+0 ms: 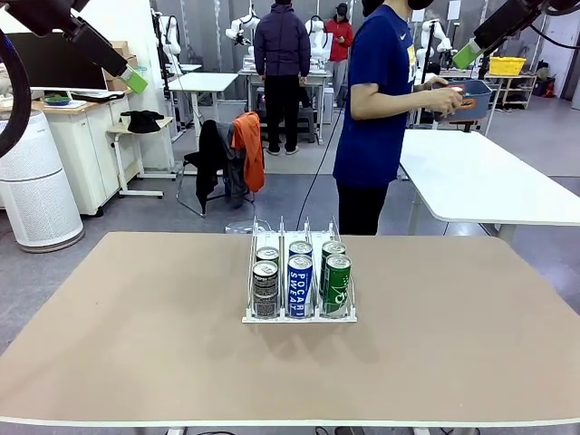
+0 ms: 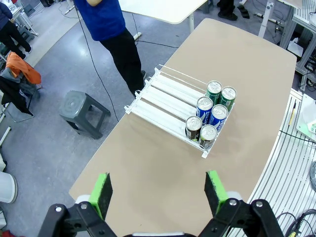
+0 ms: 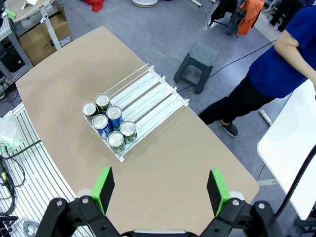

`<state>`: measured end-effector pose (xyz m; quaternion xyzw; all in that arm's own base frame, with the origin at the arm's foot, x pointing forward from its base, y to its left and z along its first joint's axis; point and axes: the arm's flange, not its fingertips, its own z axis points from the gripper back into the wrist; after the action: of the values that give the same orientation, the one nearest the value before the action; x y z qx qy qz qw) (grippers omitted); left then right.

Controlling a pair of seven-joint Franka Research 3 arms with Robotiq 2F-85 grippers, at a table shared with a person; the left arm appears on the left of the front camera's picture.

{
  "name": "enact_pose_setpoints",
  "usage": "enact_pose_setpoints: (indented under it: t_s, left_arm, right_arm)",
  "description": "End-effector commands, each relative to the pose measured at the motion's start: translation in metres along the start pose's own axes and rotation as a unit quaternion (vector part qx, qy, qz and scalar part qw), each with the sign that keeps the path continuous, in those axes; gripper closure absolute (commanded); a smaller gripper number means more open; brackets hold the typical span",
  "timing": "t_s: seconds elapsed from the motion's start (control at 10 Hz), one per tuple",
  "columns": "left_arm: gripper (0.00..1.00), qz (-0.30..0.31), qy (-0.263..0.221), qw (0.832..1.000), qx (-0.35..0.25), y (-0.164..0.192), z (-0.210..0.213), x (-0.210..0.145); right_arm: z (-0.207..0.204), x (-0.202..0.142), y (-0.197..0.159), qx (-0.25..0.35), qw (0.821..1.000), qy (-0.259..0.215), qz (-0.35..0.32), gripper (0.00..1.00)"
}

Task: Fill the beverage cans into the dispenser.
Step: Pick up the Pepsi coke handed by the human.

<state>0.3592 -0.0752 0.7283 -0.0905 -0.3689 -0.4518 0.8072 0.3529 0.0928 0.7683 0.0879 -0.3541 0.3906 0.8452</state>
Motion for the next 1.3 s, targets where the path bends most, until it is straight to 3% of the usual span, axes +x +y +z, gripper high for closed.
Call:
enact_pose_setpoints:
  t_s: [0.0, 1.2]
  left_arm:
    - [0.00, 0.001, 0.004, 1.000, 0.002, 0.0011, 0.0002, -0.0017]
    - [0.00, 0.001, 0.004, 1.000, 0.002, 0.0011, 0.0002, -0.0017]
  right_arm:
    - [0.0007, 0.0000, 0.0001, 0.000, 1.000, -0.001, 0.000, 0.00]
    - [0.0007, 0.0000, 0.0001, 0.000, 1.000, -0.001, 0.000, 0.00]
